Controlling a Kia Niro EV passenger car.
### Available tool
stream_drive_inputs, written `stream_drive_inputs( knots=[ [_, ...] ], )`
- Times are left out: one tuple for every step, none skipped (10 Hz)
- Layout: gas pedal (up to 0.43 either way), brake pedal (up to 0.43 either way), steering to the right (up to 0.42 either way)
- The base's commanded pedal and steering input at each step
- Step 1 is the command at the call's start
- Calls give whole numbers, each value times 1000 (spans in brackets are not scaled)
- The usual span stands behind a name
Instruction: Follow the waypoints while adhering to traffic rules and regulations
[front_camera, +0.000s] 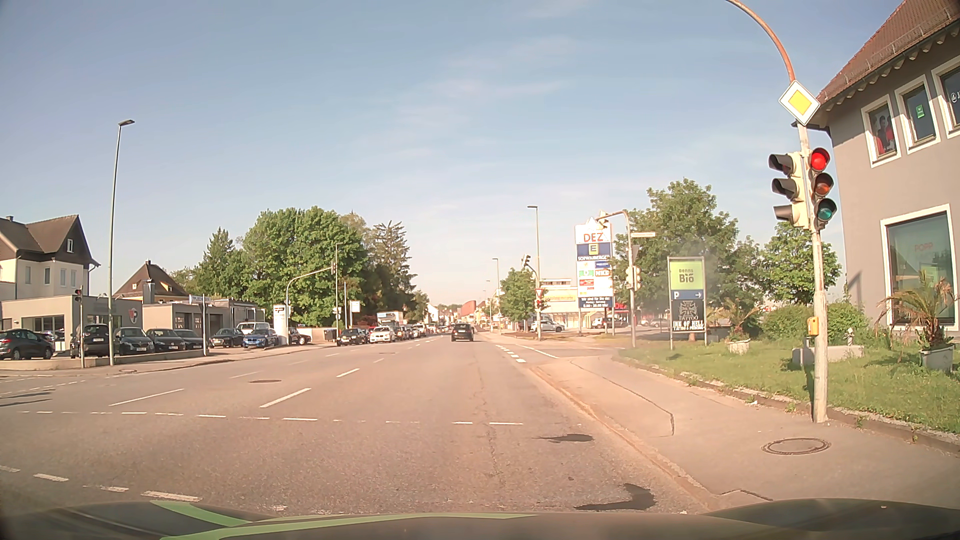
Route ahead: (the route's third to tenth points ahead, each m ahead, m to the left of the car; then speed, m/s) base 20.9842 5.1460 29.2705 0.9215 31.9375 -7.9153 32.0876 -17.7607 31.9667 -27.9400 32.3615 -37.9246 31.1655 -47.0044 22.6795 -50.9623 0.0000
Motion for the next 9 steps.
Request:
stream_drive_inputs(
  knots=[
    [0, 354, 2],
    [0, 354, 2],
    [0, 354, 2],
    [0, 354, 2],
    [0, 354, 2],
    [0, 354, 2],
    [0, 354, 2],
    [0, 354, 2],
    [0, 354, 2]
  ],
)
